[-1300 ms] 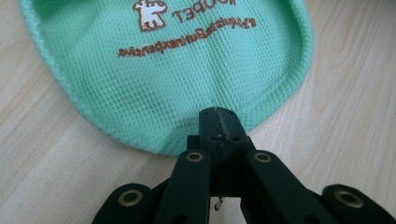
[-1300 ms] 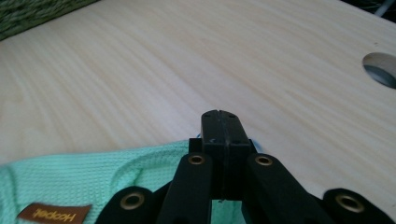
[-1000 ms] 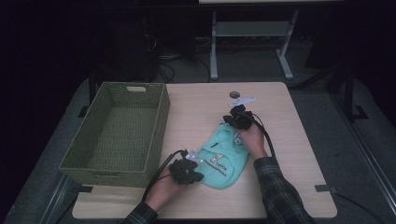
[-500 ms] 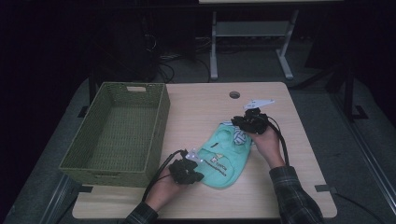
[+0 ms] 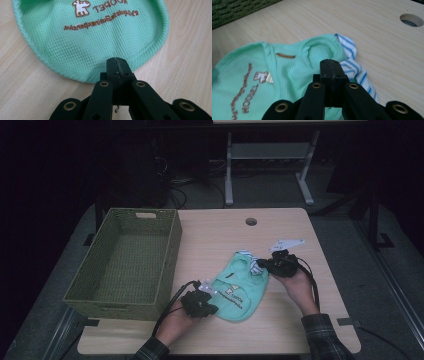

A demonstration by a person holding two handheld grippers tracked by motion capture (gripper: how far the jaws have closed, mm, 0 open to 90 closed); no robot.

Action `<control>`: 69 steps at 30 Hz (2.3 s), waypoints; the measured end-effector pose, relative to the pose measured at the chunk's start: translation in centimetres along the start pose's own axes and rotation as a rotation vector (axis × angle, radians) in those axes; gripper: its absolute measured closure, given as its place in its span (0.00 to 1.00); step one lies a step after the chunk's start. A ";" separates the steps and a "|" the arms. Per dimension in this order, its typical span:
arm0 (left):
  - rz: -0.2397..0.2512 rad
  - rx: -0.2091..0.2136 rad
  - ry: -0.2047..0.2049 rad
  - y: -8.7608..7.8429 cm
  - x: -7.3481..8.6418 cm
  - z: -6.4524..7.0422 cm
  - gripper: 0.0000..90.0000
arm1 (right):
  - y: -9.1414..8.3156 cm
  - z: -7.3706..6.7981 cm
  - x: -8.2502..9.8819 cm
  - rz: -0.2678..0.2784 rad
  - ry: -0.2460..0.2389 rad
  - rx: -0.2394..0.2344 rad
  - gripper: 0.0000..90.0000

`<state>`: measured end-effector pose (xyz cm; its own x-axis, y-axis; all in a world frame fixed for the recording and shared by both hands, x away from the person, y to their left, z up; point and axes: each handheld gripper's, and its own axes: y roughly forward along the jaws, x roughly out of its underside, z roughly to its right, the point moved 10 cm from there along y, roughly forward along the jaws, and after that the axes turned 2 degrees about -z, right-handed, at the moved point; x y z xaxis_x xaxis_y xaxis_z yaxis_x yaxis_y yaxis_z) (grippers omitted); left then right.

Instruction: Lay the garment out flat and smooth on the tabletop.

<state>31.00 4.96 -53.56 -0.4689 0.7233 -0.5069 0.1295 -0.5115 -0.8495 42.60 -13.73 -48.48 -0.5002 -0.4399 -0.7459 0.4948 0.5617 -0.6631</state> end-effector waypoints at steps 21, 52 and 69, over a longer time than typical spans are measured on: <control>0.003 0.001 -0.006 0.0 -0.1 0.1 1.00 | -1.6 -4.1 5.9 -0.058 0.007 -0.067 1.00; 0.107 -0.104 -0.067 0.1 -7.7 -8.1 1.00 | 0.4 -4.6 7.6 -0.160 -0.015 -0.046 1.00; 0.062 -0.083 -0.070 2.7 -6.7 -8.6 1.00 | 0.2 -4.5 7.7 -0.169 -0.017 -0.050 1.00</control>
<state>42.02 2.70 -53.75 -0.5169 0.6559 -0.5500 0.2306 -0.5121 -0.8274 35.67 -13.89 -54.09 -0.5609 -0.5424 -0.6254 0.3690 0.5125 -0.7754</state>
